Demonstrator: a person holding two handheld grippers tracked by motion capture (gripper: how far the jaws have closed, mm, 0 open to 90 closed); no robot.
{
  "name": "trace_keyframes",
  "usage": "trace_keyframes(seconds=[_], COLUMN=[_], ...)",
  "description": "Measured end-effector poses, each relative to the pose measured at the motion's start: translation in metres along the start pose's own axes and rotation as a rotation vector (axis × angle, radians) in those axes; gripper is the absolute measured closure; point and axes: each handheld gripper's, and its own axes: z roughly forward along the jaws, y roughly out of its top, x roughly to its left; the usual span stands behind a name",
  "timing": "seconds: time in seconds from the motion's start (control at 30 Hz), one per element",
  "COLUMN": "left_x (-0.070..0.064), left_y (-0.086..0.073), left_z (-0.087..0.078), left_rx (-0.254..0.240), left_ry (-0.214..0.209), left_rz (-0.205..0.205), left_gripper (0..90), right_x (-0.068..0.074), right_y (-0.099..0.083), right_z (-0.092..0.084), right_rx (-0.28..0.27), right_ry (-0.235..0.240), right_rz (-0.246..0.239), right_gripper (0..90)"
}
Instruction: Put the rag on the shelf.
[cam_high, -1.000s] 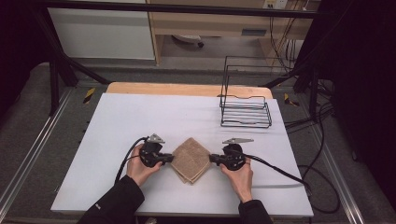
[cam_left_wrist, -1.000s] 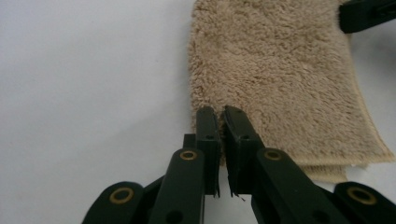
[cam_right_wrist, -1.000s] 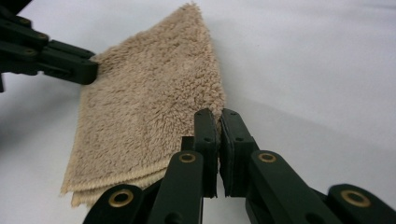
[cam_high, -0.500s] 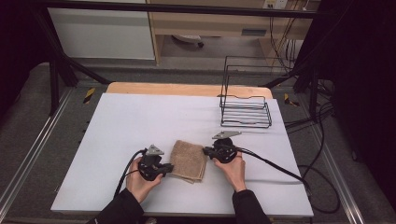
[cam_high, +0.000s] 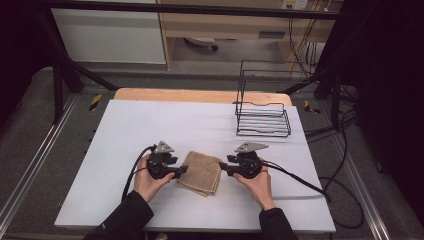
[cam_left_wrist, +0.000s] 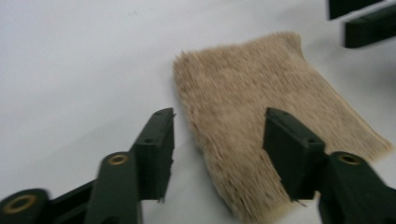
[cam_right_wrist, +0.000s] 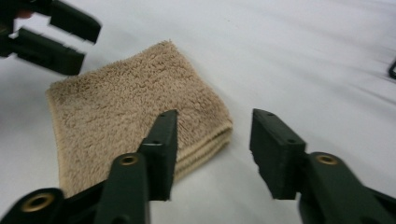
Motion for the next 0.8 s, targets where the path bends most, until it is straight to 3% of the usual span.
trace_keyframes(seconds=[0.17, 0.33, 0.4, 0.5, 0.63, 0.67, 0.8], left_x=[0.01, 0.016, 0.018, 0.018, 0.018, 0.017, 0.018], left_y=[0.017, 0.024, 0.027, 0.027, 0.025, 0.025, 0.024], left_z=[0.022, 0.041, 0.049, 0.056, 0.059, 0.059, 0.056], left_rx=[0.017, 0.038, 0.05, 0.041, 0.063, 0.064, 0.083], left_ry=[0.013, 0.01, 0.022, -0.002, -0.029, -0.024, -0.018], left_rz=[-0.025, -0.038, -0.023, -0.03, -0.012, -0.007, 0.021], left_gripper=[40.2, 52.1, 55.6, 60.2, 69.2, 72.4, 79.1], right_x=[-0.006, -0.01, -0.01, -0.009, -0.009, -0.01, -0.012], right_y=[-0.013, -0.024, -0.027, -0.029, -0.028, -0.027, -0.024], right_z=[-0.015, -0.025, -0.026, -0.025, -0.023, -0.022, -0.02], right_rx=[-0.013, -0.029, -0.024, -0.008, -0.01, -0.015, -0.024], right_ry=[0.006, 0.016, 0.012, 0.008, 0.007, 0.002, -0.014], right_rz=[0.02, 0.07, 0.07, 0.068, 0.075, 0.101, 0.129], right_gripper=[35.0, 28.4, 26.4, 24.3, 22.2, 20.6, 17.5])
